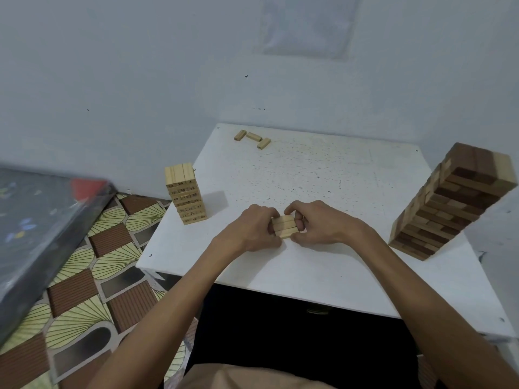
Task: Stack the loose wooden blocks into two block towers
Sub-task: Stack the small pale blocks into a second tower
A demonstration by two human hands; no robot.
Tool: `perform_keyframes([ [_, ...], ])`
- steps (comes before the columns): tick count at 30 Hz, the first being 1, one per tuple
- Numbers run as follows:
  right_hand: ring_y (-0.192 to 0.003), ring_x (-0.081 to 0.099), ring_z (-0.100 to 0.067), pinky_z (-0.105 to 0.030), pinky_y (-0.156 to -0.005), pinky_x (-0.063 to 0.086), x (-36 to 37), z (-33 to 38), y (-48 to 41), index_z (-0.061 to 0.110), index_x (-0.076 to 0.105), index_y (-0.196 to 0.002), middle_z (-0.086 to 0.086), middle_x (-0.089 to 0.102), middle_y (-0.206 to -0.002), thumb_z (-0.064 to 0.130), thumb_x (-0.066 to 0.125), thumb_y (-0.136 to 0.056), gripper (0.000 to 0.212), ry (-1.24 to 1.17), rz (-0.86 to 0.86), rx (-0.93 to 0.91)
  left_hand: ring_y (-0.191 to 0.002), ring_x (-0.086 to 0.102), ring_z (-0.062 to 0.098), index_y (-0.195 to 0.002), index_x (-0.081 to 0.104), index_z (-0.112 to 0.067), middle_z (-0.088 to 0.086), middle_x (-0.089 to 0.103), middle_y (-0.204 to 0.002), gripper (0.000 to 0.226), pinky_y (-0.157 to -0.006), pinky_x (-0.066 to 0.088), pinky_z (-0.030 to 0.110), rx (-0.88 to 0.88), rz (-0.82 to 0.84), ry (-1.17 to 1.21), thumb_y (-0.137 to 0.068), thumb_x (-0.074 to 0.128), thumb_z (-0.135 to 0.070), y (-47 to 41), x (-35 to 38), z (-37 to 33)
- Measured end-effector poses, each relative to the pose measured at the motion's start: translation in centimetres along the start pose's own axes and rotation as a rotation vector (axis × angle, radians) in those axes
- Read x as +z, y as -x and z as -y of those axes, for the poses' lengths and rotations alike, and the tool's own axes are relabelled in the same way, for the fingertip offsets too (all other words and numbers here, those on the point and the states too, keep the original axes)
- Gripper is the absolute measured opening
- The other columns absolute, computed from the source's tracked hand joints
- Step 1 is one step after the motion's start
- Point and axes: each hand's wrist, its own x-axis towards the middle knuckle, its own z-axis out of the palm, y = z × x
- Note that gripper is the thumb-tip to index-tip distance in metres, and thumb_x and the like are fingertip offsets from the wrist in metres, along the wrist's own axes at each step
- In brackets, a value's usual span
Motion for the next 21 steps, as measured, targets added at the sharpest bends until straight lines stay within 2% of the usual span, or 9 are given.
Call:
perform_keyframes([
  [9,-0.085,0.059,-0.007,-0.035,-0.083,0.054,-0.65,-0.27,-0.74,0.024,0.056,-0.129,0.010,0.068,-0.091,0.030,0.078,-0.085,0.050,0.001,0.060,0.017,-0.086,0.063,0.022,-0.125,0.064,-0.014,0.002,0.065,-0.096,0.049,-0.081,0.059,0.045,-0.022,0.023,-0.056,-0.079,0.074,-0.029,-0.31,0.10,-0.24],
  [14,-0.085,0.058,-0.007,-0.036,-0.084,0.054,-0.68,-0.42,-0.87,0.026,0.056,-0.129,0.011,0.066,-0.091,0.031,0.078,-0.086,0.048,0.011,0.072,0.015,-0.088,0.061,0.020,-0.127,0.063,-0.014,0.003,0.068,-0.100,0.049,-0.084,0.057,0.042,0.001,0.007,-0.041,-0.084,0.075,-0.033,-0.20,-0.07,-0.10],
  [21,-0.081,0.055,-0.002,-0.028,-0.076,0.049,-0.52,-0.42,-0.66,0.025,0.057,-0.127,0.010,0.065,-0.089,0.029,0.078,-0.086,0.046,-0.004,0.049,0.001,-0.087,0.062,0.020,-0.131,0.062,-0.013,0.001,0.067,-0.098,0.049,-0.084,0.057,0.041,0.014,0.015,-0.041,-0.087,0.074,-0.031,-0.02,-0.15,-0.11],
])
